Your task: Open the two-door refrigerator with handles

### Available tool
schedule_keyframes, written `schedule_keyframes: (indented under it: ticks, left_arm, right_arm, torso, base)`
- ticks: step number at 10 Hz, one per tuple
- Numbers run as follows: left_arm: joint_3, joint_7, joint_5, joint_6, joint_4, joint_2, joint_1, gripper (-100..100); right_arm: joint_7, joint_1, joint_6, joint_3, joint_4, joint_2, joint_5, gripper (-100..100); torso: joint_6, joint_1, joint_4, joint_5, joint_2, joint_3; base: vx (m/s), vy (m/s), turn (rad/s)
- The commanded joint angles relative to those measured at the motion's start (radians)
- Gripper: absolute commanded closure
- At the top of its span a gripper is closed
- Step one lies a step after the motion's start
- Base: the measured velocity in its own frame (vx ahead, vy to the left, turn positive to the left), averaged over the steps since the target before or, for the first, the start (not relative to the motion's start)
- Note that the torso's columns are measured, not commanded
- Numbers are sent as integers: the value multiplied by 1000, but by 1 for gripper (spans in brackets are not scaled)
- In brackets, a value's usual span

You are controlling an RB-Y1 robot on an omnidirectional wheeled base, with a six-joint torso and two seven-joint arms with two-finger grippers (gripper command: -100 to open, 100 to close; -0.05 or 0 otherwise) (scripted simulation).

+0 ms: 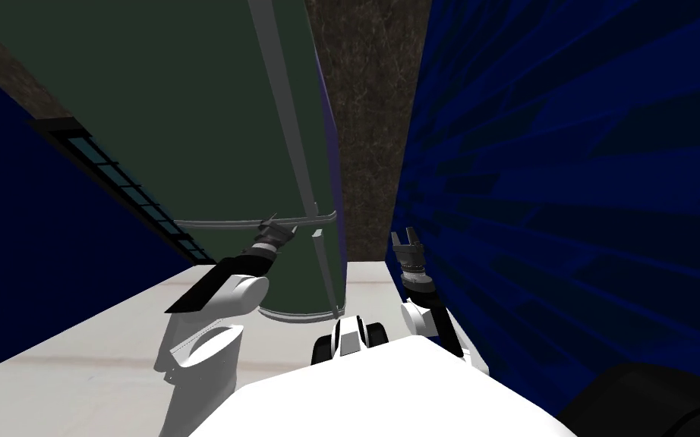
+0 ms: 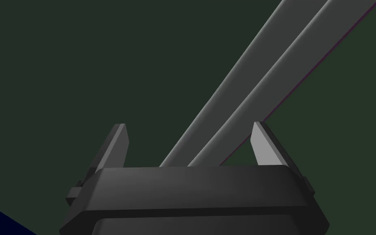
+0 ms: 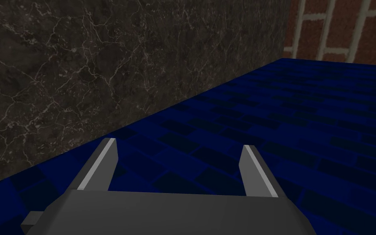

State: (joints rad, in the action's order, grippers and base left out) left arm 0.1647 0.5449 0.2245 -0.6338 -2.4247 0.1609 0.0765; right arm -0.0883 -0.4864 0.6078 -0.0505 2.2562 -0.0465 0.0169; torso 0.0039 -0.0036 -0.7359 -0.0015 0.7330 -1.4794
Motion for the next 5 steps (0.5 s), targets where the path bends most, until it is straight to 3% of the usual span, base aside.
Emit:
schedule_keyframes:
  ticks: [1, 2, 3, 4, 5]
  left_arm:
    - [9, 39, 9, -79, 1, -7, 33, -100]
    - [9, 39, 9, -87, 1, -7, 33, -100]
    - [20, 72, 16, -126, 3, -14, 61, -100]
    - [20, 72, 16, -147, 3, -14, 61, -100]
    - [30, 104, 24, -182, 6, -19, 89, -100]
  right_arm:
    - [0, 0, 0, 0, 0, 0, 0, 0]
    - [0, 0, 0, 0, 0, 0, 0, 0]
    - [0, 0, 0, 0, 0, 0, 0, 0]
    - [0, 0, 0, 0, 0, 0, 0, 0]
    - [0, 0, 0, 0, 0, 0, 0, 0]
  torso:
    - [0, -1, -1, -1, 0, 0]
    - [1, -2, 0, -1, 0, 0]
    - [2, -1, 0, 0, -1, -1]
    - [1, -2, 0, -1, -1, -1]
    - [1, -2, 0, -1, -1, 0]
  base:
    - [17, -71, 52]
    - [9, -32, -3]
    - [4, -49, 97]
    - [4, -50, 63]
    - [2, -77, 116]
